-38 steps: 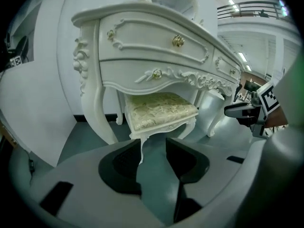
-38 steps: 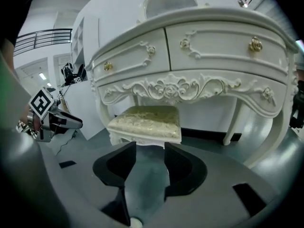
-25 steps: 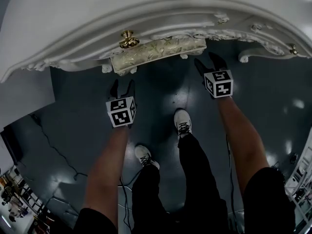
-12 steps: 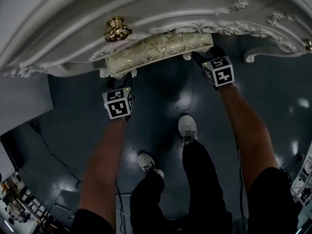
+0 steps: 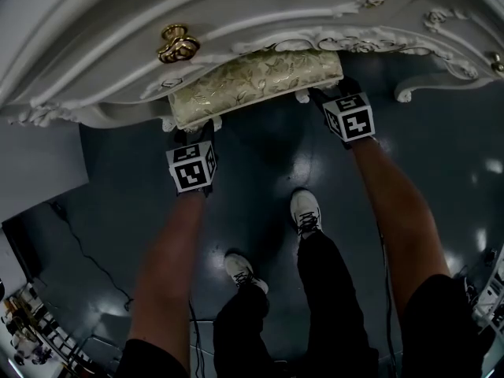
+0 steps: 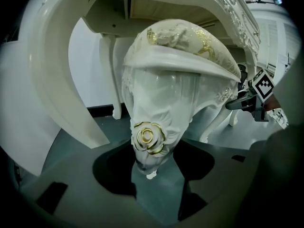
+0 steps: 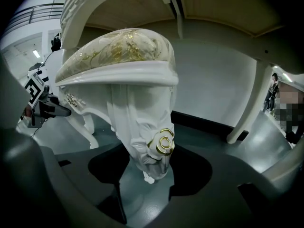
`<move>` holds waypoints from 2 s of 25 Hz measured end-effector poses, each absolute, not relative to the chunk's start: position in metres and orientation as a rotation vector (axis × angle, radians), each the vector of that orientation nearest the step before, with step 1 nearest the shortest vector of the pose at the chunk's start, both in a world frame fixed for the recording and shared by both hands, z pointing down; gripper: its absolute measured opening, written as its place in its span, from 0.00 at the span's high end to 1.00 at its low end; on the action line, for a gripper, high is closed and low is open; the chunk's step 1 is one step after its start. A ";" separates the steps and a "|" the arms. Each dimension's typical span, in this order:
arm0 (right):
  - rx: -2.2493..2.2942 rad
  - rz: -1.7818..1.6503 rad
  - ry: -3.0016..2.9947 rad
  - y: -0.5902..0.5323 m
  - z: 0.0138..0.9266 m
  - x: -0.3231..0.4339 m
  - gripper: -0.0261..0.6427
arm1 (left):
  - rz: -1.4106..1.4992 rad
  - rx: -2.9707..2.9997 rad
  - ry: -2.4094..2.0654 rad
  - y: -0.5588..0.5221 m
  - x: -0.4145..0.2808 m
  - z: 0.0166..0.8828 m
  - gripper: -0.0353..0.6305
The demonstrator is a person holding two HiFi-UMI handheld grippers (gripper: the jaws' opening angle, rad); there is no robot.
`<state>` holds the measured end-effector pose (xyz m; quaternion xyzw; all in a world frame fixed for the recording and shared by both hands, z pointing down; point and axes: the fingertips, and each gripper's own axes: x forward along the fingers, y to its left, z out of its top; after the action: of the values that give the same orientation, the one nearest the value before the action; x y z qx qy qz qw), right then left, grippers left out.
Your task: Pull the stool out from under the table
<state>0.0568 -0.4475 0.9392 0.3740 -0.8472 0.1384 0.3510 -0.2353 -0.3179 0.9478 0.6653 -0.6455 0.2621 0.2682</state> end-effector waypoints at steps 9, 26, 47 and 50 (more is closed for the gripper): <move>0.983 0.361 -2.167 -0.417 0.940 0.065 0.54 | 0.738 1.804 -1.727 -0.294 -0.232 0.948 0.57; 1.006 0.426 -2.092 -0.332 0.943 0.083 0.54 | 0.814 1.824 -1.639 -0.226 -0.222 0.949 0.57; 1.079 0.456 -2.056 -0.014 0.957 0.155 0.55 | 0.890 1.883 -1.584 0.073 -0.158 0.961 0.57; 1.065 0.466 -2.053 -0.002 0.959 0.158 0.55 | 0.910 1.856 -1.580 0.085 -0.155 0.964 0.58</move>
<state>0.1584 -0.0019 0.9587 0.4173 -0.8045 0.1825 0.3813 -0.1547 0.0849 0.9638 0.6874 -0.5854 0.3373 0.2665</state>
